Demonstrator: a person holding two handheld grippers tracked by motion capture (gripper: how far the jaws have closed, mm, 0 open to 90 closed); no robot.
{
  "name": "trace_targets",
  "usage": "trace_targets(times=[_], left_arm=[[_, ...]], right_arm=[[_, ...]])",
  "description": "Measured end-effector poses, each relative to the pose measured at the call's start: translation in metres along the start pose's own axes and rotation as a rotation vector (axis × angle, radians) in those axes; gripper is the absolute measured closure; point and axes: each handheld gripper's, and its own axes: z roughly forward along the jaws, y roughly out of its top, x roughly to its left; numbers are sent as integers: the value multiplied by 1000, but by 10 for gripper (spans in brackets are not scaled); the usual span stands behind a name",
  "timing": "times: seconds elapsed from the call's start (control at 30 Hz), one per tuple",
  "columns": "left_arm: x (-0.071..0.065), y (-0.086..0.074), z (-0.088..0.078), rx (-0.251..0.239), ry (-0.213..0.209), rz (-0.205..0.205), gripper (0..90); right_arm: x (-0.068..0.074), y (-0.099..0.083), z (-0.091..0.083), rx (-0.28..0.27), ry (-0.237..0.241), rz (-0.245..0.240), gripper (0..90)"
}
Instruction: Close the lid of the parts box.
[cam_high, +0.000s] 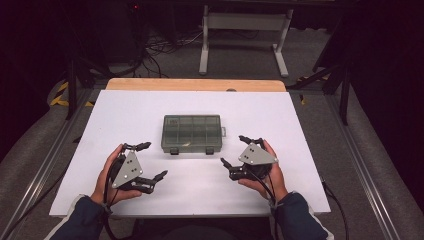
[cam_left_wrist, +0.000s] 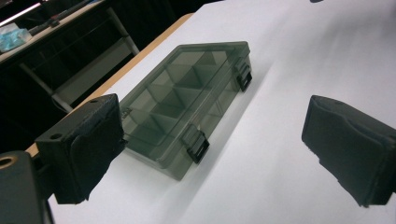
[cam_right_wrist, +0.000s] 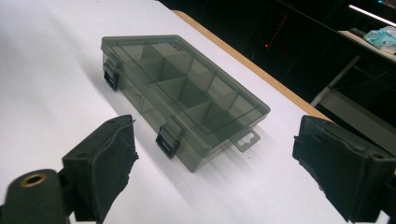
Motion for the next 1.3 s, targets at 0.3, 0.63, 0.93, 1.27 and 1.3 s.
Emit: trace_targets(times=[0.3, 0.63, 0.93, 1.27, 1.3], left_arm=[[-2, -5, -5, 8, 7, -1, 61], [-1, -12, -9, 27, 24, 0, 60], [0, -19, -15, 37, 37, -20, 60], [2, -33, -18, 72, 59, -43, 59], [3, -34, -18, 70, 57, -50, 60]], right_arm=[[0, -7, -6, 9, -13, 5, 126], [-2, -15, -15, 15, -37, 17, 127], [-5, -24, -21, 29, -54, 26, 127], [-7, -39, -29, 44, -79, 26, 126], [-7, -40, -29, 46, -80, 29, 125]])
